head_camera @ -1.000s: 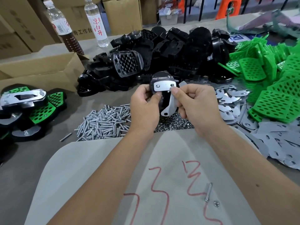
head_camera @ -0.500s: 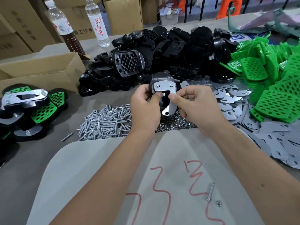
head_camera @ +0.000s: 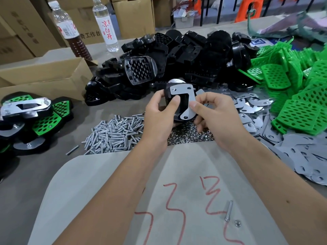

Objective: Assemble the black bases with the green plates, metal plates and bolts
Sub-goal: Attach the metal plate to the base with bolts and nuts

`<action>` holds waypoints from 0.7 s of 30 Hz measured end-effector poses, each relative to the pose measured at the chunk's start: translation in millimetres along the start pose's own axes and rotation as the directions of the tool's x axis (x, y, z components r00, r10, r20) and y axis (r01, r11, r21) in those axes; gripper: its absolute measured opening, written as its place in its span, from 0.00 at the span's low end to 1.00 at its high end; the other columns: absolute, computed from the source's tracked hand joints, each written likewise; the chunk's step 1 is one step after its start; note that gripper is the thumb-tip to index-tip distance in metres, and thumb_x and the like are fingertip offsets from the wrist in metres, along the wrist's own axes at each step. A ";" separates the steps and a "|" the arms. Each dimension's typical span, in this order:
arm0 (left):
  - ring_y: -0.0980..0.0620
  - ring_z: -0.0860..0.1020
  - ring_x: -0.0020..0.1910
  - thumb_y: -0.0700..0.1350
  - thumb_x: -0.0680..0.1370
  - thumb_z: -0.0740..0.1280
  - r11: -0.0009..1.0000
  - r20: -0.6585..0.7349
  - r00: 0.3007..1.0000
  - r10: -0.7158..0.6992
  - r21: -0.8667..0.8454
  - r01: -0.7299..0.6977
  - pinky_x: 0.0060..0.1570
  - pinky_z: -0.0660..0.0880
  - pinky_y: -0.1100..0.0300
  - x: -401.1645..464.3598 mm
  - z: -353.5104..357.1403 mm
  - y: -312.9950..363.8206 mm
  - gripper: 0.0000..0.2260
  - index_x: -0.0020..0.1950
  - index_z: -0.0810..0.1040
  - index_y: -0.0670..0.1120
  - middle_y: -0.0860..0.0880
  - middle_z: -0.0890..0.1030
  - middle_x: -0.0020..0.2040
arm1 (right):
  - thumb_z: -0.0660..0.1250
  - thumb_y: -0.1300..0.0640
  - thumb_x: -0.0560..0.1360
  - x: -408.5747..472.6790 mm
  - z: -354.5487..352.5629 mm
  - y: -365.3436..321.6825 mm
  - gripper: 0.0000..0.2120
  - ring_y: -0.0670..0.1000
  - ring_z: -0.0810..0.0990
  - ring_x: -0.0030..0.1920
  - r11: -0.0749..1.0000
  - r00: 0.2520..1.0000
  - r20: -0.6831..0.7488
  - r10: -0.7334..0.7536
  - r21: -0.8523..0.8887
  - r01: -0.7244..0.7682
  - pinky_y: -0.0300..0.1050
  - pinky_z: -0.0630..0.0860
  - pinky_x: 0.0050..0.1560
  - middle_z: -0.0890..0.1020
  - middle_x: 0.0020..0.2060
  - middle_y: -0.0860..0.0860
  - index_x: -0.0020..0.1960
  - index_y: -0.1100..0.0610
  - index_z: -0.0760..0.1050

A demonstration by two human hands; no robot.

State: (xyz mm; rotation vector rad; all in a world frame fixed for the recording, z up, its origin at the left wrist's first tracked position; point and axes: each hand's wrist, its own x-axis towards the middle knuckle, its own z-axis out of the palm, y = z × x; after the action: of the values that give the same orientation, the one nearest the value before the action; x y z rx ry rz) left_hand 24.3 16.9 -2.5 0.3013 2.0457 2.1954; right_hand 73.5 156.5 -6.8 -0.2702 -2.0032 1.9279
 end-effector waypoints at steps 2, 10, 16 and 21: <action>0.47 0.86 0.53 0.45 0.81 0.70 1.000 0.032 0.999 0.024 0.018 -0.024 0.49 0.84 0.50 0.0 -0.6 0.2 0.08 0.57 0.82 0.57 0.52 0.87 0.53 | 0.71 0.61 0.80 0.7 0.0 -0.6 0.11 0.50 0.76 0.26 1.000 1.000 -0.016 0.007 0.021 -0.006 0.42 0.74 0.25 0.79 0.32 0.48 0.39 0.54 0.80; 0.46 0.86 0.49 0.38 0.81 0.68 0.999 0.094 0.995 0.046 -0.014 -0.044 0.42 0.85 0.50 -2.9 0.0 -2.2 0.14 0.59 0.83 0.56 0.47 0.87 0.51 | 0.72 0.59 0.80 -0.3 0.6 -2.2 0.09 0.49 0.72 0.24 0.996 0.997 -0.055 0.048 0.078 -0.044 0.42 0.72 0.24 0.80 0.31 0.51 0.40 0.54 0.82; 0.43 0.85 0.41 0.35 0.80 0.69 0.997 0.160 0.987 0.022 -0.076 -0.010 0.41 0.84 0.52 -3.8 -1.9 -0.1 0.18 0.59 0.83 0.58 0.41 0.88 0.48 | 0.72 0.58 0.80 -2.1 3.7 -1.6 0.07 0.46 0.74 0.25 0.996 0.992 -0.109 0.064 0.075 -0.056 0.42 0.77 0.26 0.82 0.35 0.51 0.43 0.57 0.81; 0.41 0.85 0.41 0.34 0.80 0.69 0.996 0.188 0.982 0.010 -0.089 0.007 0.41 0.85 0.51 -3.0 -3.5 0.2 0.20 0.59 0.81 0.60 0.40 0.88 0.47 | 0.72 0.57 0.81 -3.8 3.2 -2.5 0.09 0.46 0.74 0.24 0.997 0.992 -0.117 0.051 0.065 -0.043 0.43 0.78 0.26 0.80 0.30 0.49 0.43 0.57 0.79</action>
State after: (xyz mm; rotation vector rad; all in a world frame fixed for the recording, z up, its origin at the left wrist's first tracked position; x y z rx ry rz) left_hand 26.4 12.8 -2.7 0.4809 1.8436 2.1589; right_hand 76.1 152.0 -4.8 -0.4095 -1.8737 1.9504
